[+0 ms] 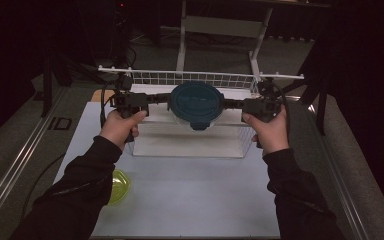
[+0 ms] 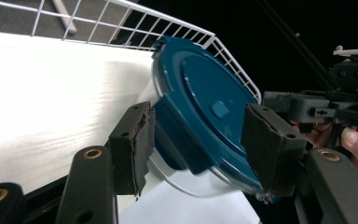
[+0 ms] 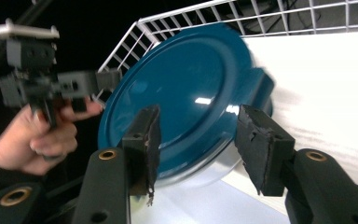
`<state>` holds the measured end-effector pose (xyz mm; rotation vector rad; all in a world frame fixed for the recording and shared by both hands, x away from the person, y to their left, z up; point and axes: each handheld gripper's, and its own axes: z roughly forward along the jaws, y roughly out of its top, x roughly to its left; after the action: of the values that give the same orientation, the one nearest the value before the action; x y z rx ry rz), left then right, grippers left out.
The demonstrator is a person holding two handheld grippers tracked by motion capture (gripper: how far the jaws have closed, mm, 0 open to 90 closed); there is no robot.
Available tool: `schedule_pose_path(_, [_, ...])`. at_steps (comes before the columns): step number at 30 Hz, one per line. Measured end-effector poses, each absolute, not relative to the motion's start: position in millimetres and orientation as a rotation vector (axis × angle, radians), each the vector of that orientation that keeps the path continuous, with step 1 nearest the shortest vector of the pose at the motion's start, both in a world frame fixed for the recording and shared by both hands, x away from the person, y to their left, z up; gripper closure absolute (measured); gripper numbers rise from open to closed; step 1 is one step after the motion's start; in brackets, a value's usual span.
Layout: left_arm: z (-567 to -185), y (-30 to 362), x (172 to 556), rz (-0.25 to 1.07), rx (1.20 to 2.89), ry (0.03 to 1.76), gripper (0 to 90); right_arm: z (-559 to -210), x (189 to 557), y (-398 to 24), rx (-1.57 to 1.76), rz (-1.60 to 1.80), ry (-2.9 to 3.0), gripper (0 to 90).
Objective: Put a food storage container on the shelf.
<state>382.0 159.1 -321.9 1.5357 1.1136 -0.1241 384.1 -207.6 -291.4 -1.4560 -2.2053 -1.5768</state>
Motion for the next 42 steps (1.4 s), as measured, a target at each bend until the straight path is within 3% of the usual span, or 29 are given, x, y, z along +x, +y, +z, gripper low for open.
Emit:
schedule_pose_path(9, [-325.5,163.7,350.1,-0.068,1.55,0.969,37.5,-294.6,342.0,-190.3,-1.265,-1.559,-2.281,53.1])
schedule_pose_path(14, [-329.9,161.0,331.7,-0.05,1.578,0.866,28.4,-304.2,329.0,-179.4,-1.222,-1.55,-2.3,57.6])
schedule_pose_path(15, [-333.1,158.1,321.4,-0.023,1.597,0.847,28.4,-306.9,327.5,-177.7,-1.218,-1.545,-2.3,59.1])
schedule_pose_path(17, [-336.2,157.2,314.2,-0.007,1.607,0.833,17.8,-313.1,323.2,-171.4,-1.2,-1.521,-2.316,66.8])
schedule_pose_path(20, [-341.8,156.4,304.5,0.047,1.617,0.841,13.3,-313.7,320.3,-168.0,-1.197,-1.536,-2.335,73.9])
schedule_pose_path(24, [-353.9,154.4,292.9,0.098,1.64,0.864,0.6,-313.4,321.8,-167.3,-1.223,-1.56,-2.318,84.7])
schedule_pose_path(27, [-364.1,151.9,285.5,0.12,1.658,0.886,0.1,-314.1,324.0,-166.0,-1.26,-1.57,-2.331,89.0])
schedule_pose_path(42, [-383.7,131.3,258.9,0.187,1.735,0.815,0.2,-314.3,343.4,-156.0,-1.316,-1.539,-2.354,89.8])
